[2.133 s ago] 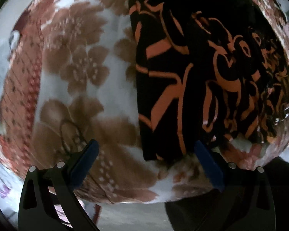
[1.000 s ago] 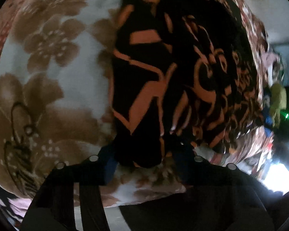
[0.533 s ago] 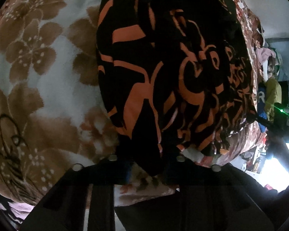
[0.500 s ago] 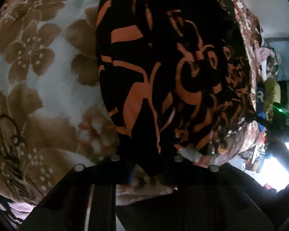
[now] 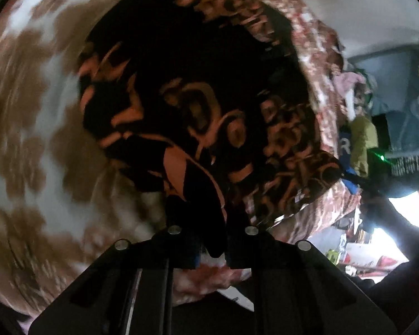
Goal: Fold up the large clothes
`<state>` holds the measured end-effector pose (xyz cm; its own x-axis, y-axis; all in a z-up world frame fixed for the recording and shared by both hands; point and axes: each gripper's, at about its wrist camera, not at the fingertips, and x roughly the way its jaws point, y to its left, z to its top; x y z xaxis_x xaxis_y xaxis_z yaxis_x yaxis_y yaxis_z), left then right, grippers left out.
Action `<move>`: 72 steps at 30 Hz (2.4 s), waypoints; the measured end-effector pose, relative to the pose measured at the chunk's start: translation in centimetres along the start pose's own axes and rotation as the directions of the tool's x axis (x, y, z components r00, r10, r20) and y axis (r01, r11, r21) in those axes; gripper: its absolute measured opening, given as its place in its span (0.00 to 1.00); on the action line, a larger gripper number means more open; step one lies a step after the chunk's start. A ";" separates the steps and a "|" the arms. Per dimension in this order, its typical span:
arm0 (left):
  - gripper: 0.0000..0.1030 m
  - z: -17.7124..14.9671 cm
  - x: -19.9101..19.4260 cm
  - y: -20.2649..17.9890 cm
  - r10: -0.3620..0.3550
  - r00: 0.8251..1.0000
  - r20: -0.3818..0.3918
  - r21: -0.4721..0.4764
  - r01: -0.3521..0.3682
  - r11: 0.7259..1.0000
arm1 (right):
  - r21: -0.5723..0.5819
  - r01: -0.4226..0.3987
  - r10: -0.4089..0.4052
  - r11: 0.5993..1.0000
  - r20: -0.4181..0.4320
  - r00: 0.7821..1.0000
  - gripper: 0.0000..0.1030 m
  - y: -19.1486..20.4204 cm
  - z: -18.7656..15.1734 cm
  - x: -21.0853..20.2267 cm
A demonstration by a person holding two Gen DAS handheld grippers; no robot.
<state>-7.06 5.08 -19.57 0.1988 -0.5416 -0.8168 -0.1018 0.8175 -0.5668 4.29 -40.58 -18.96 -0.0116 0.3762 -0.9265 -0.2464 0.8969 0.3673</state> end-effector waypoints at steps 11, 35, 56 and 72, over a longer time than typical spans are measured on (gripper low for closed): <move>0.10 8.8 -2.2 -4.6 -0.070 0.985 0.160 0.111 0.052 0.992 | -0.173 -0.059 0.094 0.983 0.205 0.974 0.12 4.8 7.8 -4.8; 0.10 37.4 -4.0 -3.0 -0.095 0.882 0.462 0.094 0.057 0.994 | -0.155 0.043 0.038 0.987 0.486 0.873 0.11 2.0 34.9 -5.8; 0.68 46.8 5.3 9.7 0.048 0.934 0.355 -0.117 -0.006 0.993 | -0.106 0.139 -0.084 0.985 0.410 0.908 0.15 -5.5 47.3 7.5; 0.95 41.8 -3.5 2.0 0.125 0.885 0.448 0.066 -0.173 0.983 | -0.121 0.101 -0.022 0.987 0.527 0.850 0.96 -2.3 44.9 -1.6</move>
<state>32.75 16.78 -13.35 0.5998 -0.2891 -0.7461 -0.0698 0.9100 -0.4087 48.36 -32.85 -14.67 0.5060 0.4222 -0.7521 -0.3619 0.8955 0.2592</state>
